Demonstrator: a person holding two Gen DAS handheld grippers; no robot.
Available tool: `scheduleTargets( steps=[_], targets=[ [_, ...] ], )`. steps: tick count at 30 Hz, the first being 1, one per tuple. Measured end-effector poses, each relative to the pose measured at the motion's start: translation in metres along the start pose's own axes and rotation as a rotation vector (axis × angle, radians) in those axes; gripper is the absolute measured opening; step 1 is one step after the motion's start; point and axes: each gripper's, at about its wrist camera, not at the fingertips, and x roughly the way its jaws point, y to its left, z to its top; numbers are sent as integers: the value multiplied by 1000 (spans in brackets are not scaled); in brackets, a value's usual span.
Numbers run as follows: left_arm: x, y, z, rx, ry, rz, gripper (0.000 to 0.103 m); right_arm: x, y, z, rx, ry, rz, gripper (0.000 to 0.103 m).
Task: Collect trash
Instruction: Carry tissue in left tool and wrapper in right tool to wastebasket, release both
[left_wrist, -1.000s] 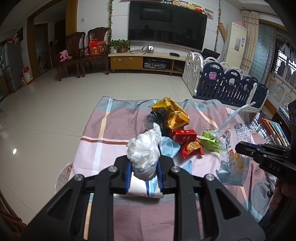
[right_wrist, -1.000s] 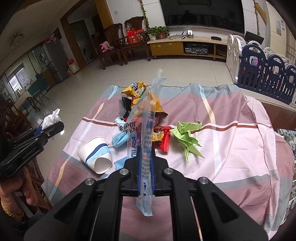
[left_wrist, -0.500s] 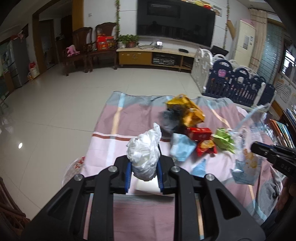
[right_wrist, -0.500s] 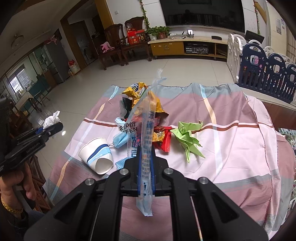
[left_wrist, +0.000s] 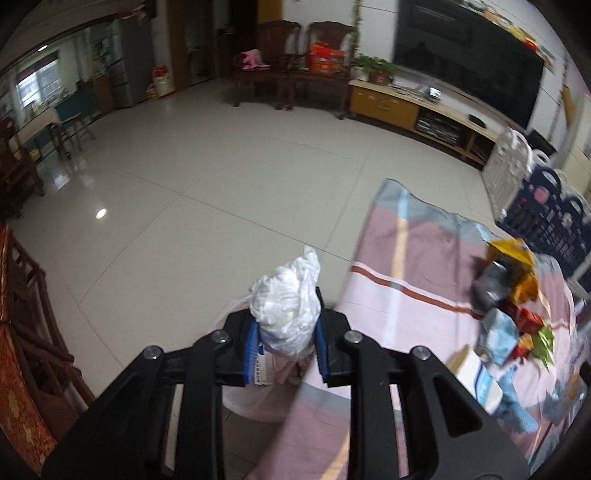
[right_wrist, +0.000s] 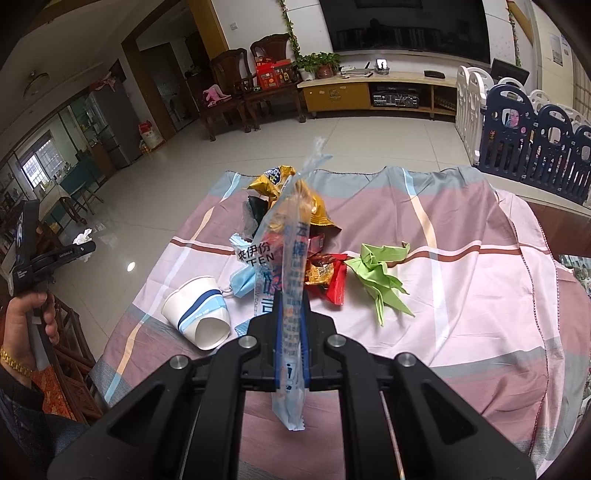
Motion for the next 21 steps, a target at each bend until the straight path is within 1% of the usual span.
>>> scheduleTargets(
  steps=[2, 4, 5, 6, 8, 9, 14, 15, 17, 18, 19, 21],
  targets=[
    [4, 11, 2, -38, 14, -18, 27, 2, 1, -1, -4, 4, 1, 8],
    [9, 15, 3, -34, 30, -16, 30, 4, 2, -1, -6, 9, 1, 8],
    [11, 16, 3, -32, 37, -18, 39, 5, 2, -1, -6, 12, 0, 8],
    [12, 16, 3, -33, 42, -13, 56, 6, 2, -1, -7, 13, 1, 8],
    [9, 18, 1, -42, 21, 8, 79, 6, 4, -2, -10, 13, 2, 8],
    [4, 18, 2, -42, 0, 12, 80, 7, 4, -1, -12, 13, 2, 8],
    [-11, 20, 8, -71, -37, -14, 80, 6, 6, -1, -18, 5, 6, 8],
    [-17, 18, 9, -73, -58, -23, 80, 6, 7, -1, -21, 3, 10, 8],
    [-40, 10, 12, -50, -140, -55, 81, 3, 11, 0, -31, -13, 24, 8],
    [-56, 6, 12, -37, -201, -71, 85, 2, 13, 0, -37, -25, 33, 8],
    [-74, 1, 12, -24, -271, -99, 87, 0, 17, 0, -43, -37, 48, 8],
    [-108, -7, 10, -17, -394, -164, 88, -2, 24, 0, -46, -48, 85, 8]
  ],
)
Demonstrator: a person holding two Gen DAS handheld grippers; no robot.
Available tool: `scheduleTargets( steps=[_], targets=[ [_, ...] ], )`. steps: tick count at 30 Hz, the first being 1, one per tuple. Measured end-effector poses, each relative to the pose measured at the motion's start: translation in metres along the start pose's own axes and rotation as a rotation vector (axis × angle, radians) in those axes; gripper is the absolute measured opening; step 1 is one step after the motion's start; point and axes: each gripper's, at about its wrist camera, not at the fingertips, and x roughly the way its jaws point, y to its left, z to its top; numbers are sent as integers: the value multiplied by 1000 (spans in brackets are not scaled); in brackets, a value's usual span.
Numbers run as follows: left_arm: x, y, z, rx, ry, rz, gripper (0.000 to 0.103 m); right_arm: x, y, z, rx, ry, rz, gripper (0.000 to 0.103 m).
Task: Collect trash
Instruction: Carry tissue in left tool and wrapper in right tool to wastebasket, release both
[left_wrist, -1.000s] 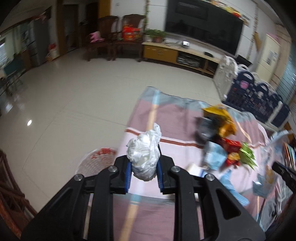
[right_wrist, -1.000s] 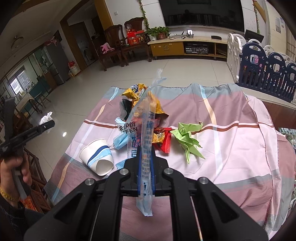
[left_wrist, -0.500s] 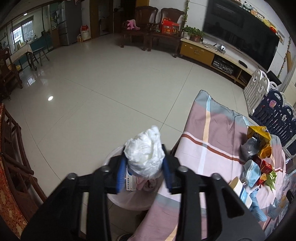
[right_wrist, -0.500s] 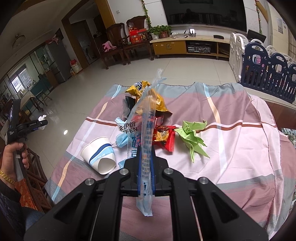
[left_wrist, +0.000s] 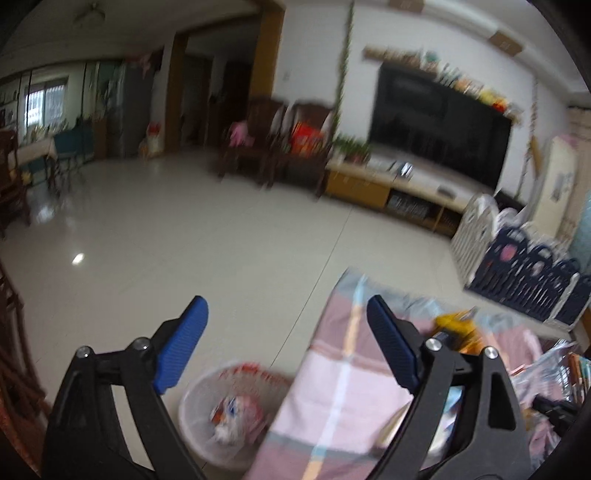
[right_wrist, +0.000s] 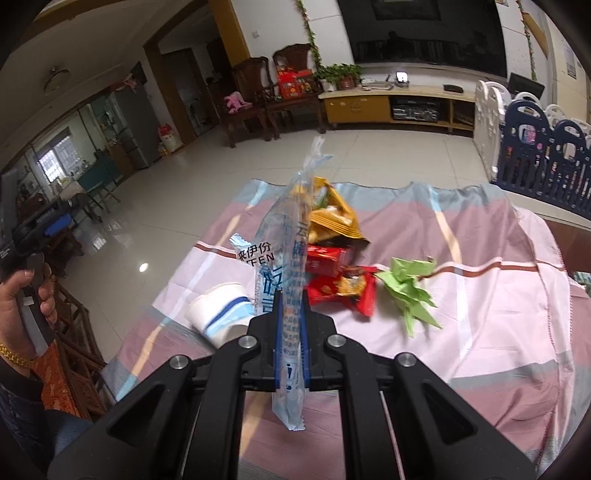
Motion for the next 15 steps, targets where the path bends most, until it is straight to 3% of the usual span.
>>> scheduleTargets(
  steps=[5, 9, 15],
  targets=[
    [-58, -41, 19, 20, -170, -147, 91, 4, 43, 3, -20, -25, 105, 8],
    [-85, -78, 29, 117, -174, -160, 94, 32, 103, 8, -65, 1, 201, 8],
    [-124, -113, 38, 173, -189, -219, 97, 125, 194, 15, -67, 127, 353, 8]
  ],
)
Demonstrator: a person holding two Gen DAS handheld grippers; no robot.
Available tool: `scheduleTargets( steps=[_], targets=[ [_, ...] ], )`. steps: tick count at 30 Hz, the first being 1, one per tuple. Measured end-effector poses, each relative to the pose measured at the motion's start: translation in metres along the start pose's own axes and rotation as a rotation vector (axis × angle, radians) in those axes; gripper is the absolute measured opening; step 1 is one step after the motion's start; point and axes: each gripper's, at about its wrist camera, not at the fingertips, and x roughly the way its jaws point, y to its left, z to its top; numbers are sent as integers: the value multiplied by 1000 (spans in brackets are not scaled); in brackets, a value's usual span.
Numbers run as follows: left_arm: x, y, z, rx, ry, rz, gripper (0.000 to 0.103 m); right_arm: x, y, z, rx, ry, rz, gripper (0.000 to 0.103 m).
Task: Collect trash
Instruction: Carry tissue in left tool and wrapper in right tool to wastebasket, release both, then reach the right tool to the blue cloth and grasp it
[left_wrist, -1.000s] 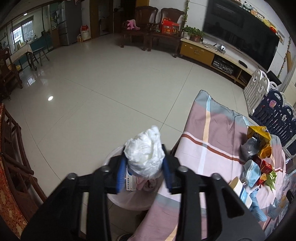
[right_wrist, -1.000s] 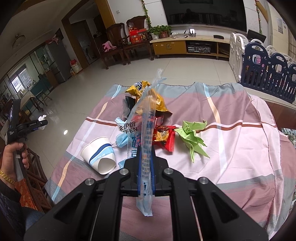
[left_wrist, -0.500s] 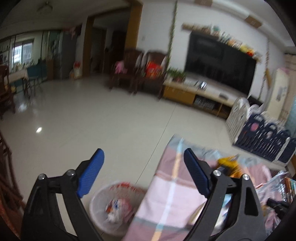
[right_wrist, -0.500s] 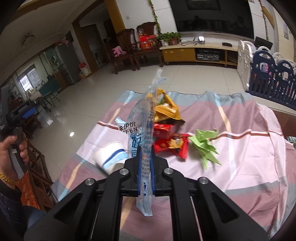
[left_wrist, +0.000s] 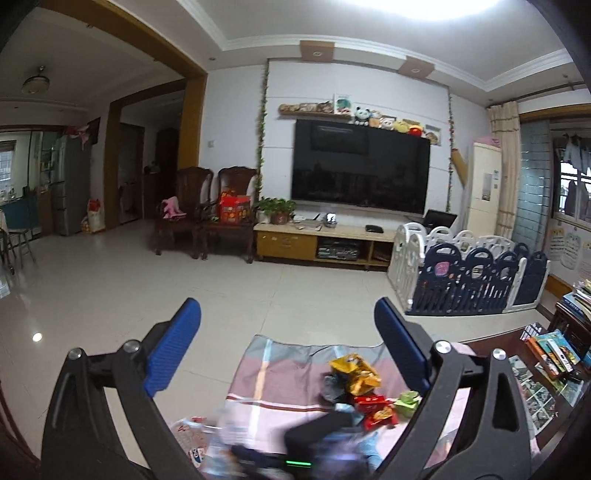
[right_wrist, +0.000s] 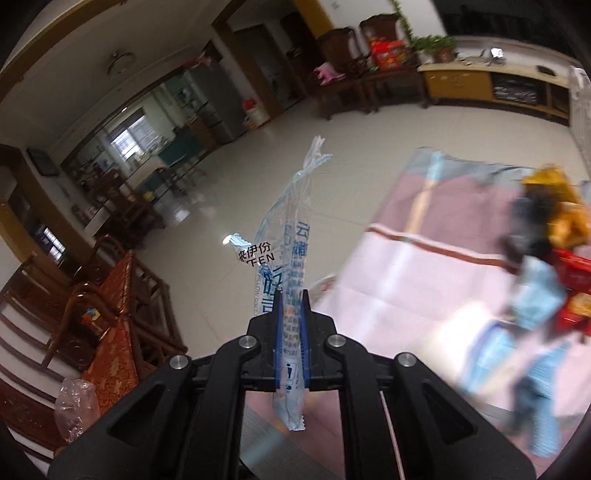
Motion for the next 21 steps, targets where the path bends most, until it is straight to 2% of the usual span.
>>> scheduleTargets(
  steps=[2, 5, 7, 8, 9, 10, 14, 17, 21],
  targets=[
    [-3, -7, 1, 4, 2, -24, 98, 37, 18, 11, -30, 22, 19, 8],
    [0, -14, -1, 45, 14, -12, 98, 76, 28, 21, -36, 36, 0, 9],
    [6, -18, -5, 66, 38, -16, 98, 99, 27, 25, -10, 65, 18, 33],
    [8, -18, -6, 63, 47, -16, 98, 107, 25, 26, -3, 90, 14, 59],
    [11, -17, -6, 54, 57, -16, 98, 108, 24, 26, -1, 98, 6, 64],
    [16, -15, -7, 39, 70, -21, 98, 105, 24, 25, -8, 88, -3, 64],
    [22, -13, -9, 19, 93, -35, 98, 66, 8, 17, -20, 38, -54, 64],
    [28, -15, -11, 22, 119, -54, 98, 15, -17, 8, 8, 15, -64, 65],
    [45, -14, -23, 18, 166, -62, 98, -79, -49, -4, -20, -117, -153, 77]
  ],
)
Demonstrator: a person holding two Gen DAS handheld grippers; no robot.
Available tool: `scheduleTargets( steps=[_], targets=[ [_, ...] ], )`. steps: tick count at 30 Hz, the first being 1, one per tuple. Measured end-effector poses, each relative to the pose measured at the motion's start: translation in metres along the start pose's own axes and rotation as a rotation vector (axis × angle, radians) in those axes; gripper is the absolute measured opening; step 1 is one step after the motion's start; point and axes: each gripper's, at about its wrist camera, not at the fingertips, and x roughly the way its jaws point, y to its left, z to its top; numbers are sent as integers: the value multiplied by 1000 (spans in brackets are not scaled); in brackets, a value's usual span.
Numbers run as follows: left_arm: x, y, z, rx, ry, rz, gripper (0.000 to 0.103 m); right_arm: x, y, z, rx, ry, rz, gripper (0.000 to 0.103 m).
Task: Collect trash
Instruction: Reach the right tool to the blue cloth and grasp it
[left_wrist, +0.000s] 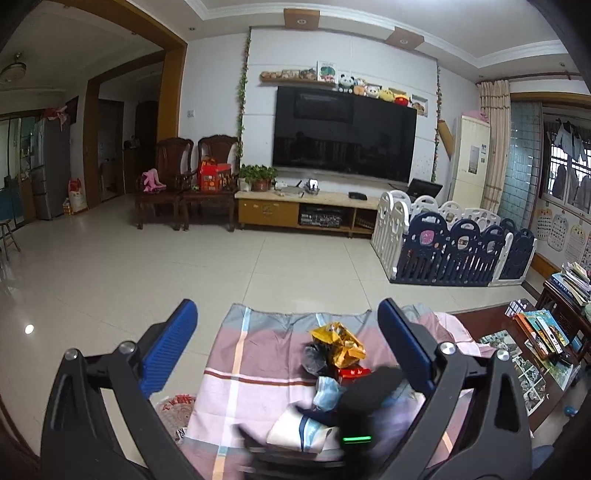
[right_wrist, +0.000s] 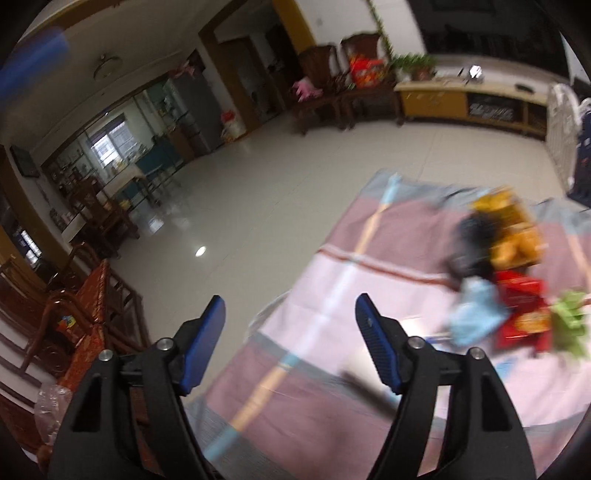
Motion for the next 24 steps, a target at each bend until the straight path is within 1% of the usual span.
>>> scheduleTargets(
  steps=[1, 3, 5, 6, 8, 9, 10, 11, 12, 13, 14, 16, 17, 19, 22, 24],
  targets=[
    [7, -1, -4, 1, 15, 1, 98, -22, -13, 0, -6, -42, -32, 78],
    [25, -2, -15, 5, 66, 12, 98, -56, -37, -1, -4, -93, -99, 84],
    [42, -4, -26, 15, 128, 24, 98, -87, -65, -5, 17, -106, -182, 88],
    [51, -4, -33, 19, 161, 32, 98, -97, -76, -8, 24, -98, -230, 90],
    [70, -2, -50, 2, 252, 54, 98, -111, -103, -17, 31, -47, -352, 90],
    [80, 0, -60, -25, 307, 50, 98, -114, -113, -21, 46, -15, -392, 90],
    [86, 3, -69, -51, 348, 36, 98, -110, -120, -23, 66, 37, -412, 90],
    [94, 5, -81, -79, 398, 14, 98, -106, -130, -24, 94, 90, -413, 90],
    [101, 5, -95, -95, 450, -3, 98, -104, -137, -27, 118, 109, -400, 90],
    [106, 3, -109, -85, 493, -12, 98, -103, -142, -30, 129, 121, -395, 90],
    [110, -1, -120, -54, 523, -11, 97, -102, -141, -34, 128, 130, -405, 90],
    [109, -15, -131, 13, 542, -3, 97, -102, -139, -37, 126, 130, -414, 90],
    [107, -22, -131, 30, 537, -24, 97, -102, -140, -38, 129, 127, -405, 90],
    [105, -30, -131, 39, 523, -49, 97, -101, -141, -38, 137, 130, -391, 90],
    [109, -35, -137, 50, 549, -68, 97, -106, -142, -33, 128, 127, -380, 90],
    [114, -38, -144, 67, 567, -66, 97, -106, -144, -32, 126, 124, -379, 90]
  ],
)
